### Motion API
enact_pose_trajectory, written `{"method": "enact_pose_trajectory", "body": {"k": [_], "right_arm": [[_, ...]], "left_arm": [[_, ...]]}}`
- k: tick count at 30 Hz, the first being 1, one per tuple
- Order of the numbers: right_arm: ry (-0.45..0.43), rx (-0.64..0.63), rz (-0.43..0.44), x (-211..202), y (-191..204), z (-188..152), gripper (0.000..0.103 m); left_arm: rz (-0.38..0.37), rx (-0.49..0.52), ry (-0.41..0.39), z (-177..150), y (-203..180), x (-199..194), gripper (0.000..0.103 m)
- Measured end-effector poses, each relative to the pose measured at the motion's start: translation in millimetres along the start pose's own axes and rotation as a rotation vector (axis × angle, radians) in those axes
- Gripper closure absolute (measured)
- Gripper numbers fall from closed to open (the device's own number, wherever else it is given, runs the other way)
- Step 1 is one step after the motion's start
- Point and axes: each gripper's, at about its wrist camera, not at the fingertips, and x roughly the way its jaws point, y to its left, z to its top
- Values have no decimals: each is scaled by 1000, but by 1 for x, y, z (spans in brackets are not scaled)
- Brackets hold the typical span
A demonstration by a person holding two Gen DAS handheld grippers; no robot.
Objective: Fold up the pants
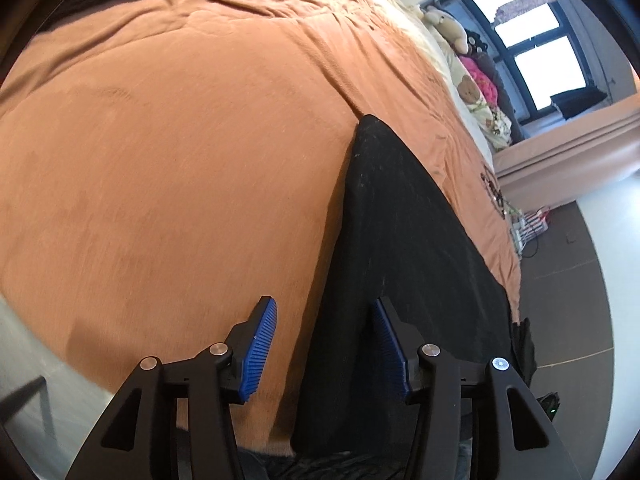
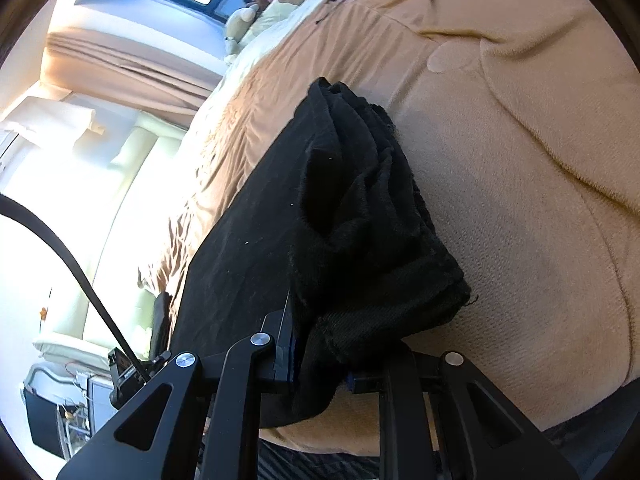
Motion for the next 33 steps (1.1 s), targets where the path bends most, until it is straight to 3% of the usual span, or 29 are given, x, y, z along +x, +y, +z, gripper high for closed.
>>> {"method": "enact_pose_trajectory", "body": {"k": [3, 6, 8, 10, 11, 19, 26, 27, 28, 29, 31, 33], "right_arm": [[9, 4, 0, -1, -2, -1, 85], [13, 13, 13, -4, -6, -3, 69], [2, 16, 28, -9, -9, -5, 51], [-16, 23, 34, -13, -13, -8, 39], [-24, 32, 42, -14, -17, -9, 38], [-34, 100, 76, -10, -37, -7, 38], [-78, 120, 18, -3, -36, 0, 38], [-86, 114, -1, -2, -34, 0, 42], [-83, 105, -28, -2, -32, 0, 61], [-80, 100, -27, -3, -31, 1, 72], [-93, 73, -15, -8, -24, 0, 80], [-98, 40, -20, -14, -17, -2, 84]], "left_arm": [[-25, -28, -17, -8, 7, -7, 50], [-48, -52, -29, -17, 13, -13, 50], [-61, -63, -31, -20, 15, -13, 48], [-72, -77, -33, -23, 16, -12, 46], [-75, -83, -34, -24, 15, -12, 46], [-125, -96, -40, -43, 13, -8, 43], [-160, -121, -71, -41, 9, 0, 41], [-167, -121, -74, -41, 8, 0, 41], [-172, -119, -75, -42, 7, 1, 41], [-170, -117, -75, -44, 6, 1, 41], [-170, -114, -75, -47, 6, 0, 43], [-169, -110, -80, -46, 6, -1, 56]]}}
